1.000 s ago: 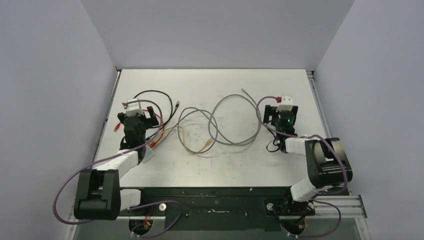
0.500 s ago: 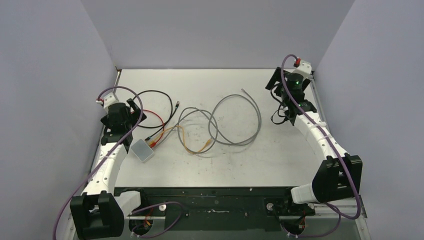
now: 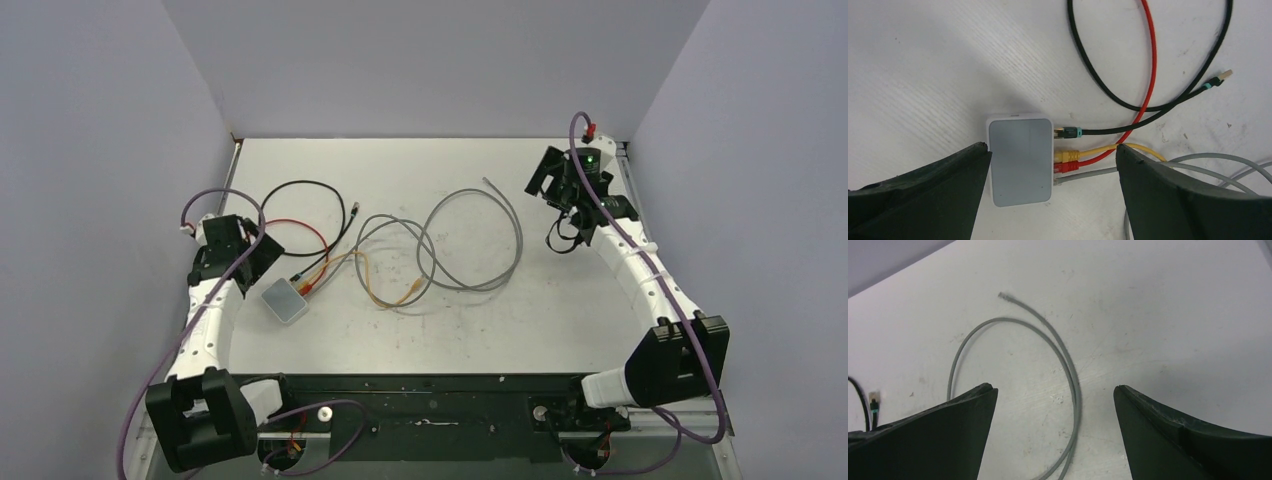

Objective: Pull the plug from the switch port

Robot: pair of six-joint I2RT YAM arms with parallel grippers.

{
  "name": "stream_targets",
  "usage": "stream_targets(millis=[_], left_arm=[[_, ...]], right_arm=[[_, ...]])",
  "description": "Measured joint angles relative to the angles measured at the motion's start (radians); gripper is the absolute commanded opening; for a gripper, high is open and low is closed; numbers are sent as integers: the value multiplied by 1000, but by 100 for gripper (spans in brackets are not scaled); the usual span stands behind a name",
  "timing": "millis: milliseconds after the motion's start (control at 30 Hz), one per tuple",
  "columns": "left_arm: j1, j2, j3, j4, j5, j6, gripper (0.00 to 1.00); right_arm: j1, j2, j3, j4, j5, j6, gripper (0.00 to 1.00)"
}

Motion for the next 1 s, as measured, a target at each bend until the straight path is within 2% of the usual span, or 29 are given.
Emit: stream_targets(millis=[167, 467, 600, 800, 1000], left_arm=[[109, 56, 4, -92, 77, -30, 96], [323, 32, -3, -182, 210, -32, 96], [327, 56, -5, -190, 246, -27, 96], [314, 180, -20, -184, 279, -13, 96], [220, 292, -20, -180, 247, -9, 96]], right_arm=[[21, 36, 0, -15, -116, -6, 90], [67, 164, 49, -63, -271, -40, 90], [66, 211, 50, -91, -313, -54, 90], [62, 210, 45, -100, -354, -71, 90], [58, 206, 45, -100, -373, -87, 90]])
